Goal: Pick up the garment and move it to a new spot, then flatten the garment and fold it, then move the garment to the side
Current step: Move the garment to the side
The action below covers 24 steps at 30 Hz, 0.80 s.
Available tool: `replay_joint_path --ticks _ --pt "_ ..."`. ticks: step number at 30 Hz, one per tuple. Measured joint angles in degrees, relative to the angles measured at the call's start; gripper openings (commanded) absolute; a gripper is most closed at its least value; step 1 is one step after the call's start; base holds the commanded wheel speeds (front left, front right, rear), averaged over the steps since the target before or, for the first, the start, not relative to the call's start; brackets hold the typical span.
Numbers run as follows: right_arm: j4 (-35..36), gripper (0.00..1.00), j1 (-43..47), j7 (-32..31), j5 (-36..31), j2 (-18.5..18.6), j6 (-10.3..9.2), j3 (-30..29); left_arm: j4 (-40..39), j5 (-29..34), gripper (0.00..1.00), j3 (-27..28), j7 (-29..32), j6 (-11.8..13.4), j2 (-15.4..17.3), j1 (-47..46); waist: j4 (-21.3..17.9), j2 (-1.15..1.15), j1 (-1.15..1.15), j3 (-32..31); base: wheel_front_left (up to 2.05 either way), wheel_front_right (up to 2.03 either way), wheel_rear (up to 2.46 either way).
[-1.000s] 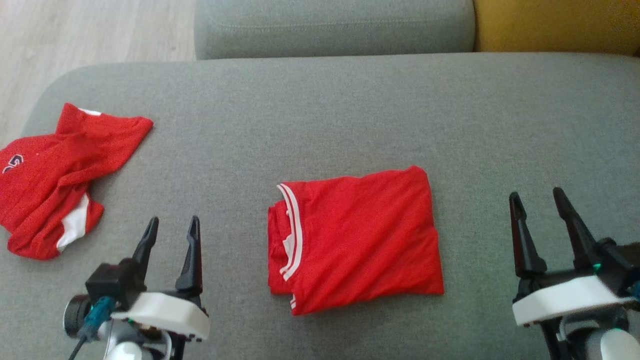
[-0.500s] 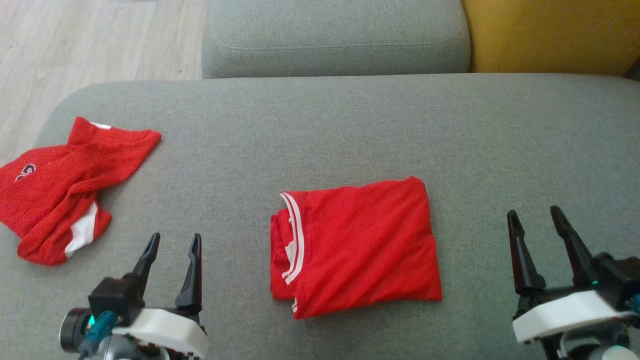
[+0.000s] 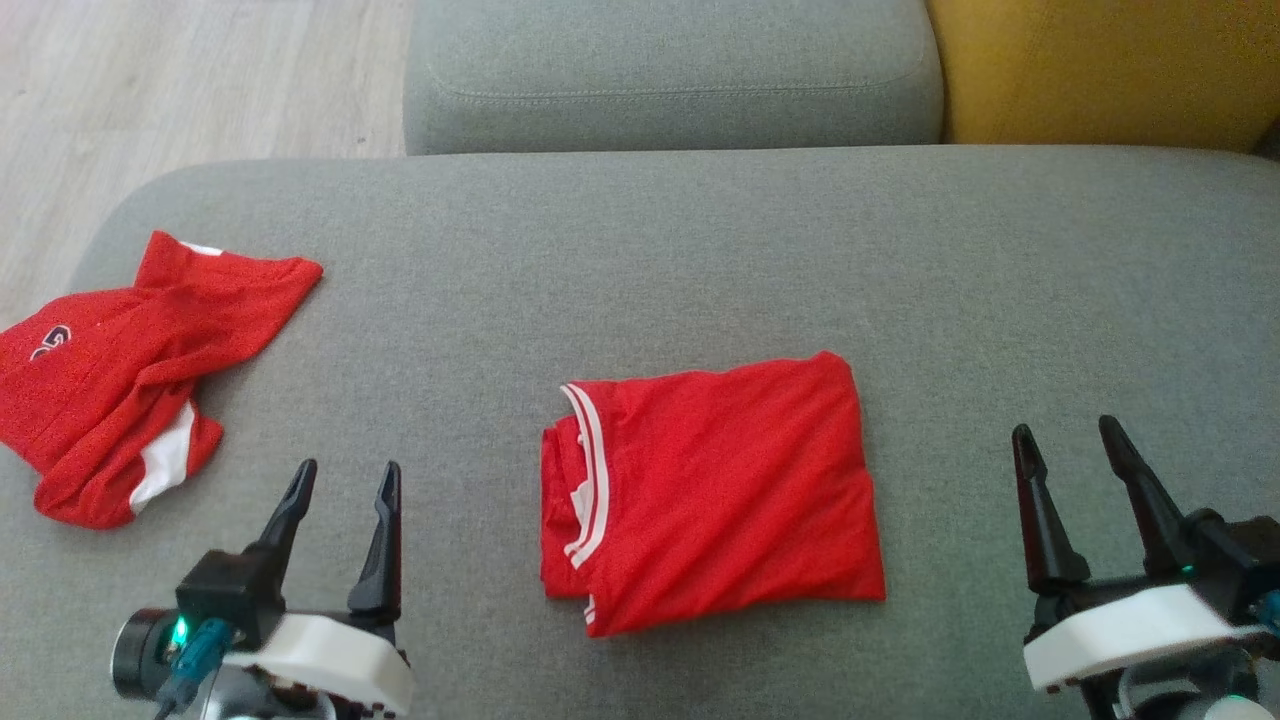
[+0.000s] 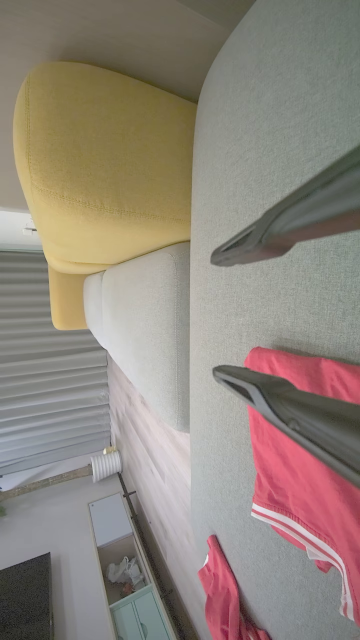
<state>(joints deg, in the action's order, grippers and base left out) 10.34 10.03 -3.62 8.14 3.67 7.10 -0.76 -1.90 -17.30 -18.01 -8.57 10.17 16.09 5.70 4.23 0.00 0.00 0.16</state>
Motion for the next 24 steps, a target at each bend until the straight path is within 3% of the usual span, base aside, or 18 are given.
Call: replay_joint_path --ticks 16,24 --pt "-1.03 1.0 -0.04 -0.01 1.04 -0.56 0.0 -0.27 -0.27 -0.02 1.0 -0.71 0.34 0.08 0.1 -0.18 0.35 0.0 0.0 1.66 0.0 0.0 0.0" --pt "-11.59 1.0 -5.43 -0.41 2.8 -0.62 0.0 2.82 -0.64 -0.03 1.0 -1.43 -1.14 -0.03 -0.31 -4.56 1.91 0.0 0.0 5.71 0.0 0.0 0.0"
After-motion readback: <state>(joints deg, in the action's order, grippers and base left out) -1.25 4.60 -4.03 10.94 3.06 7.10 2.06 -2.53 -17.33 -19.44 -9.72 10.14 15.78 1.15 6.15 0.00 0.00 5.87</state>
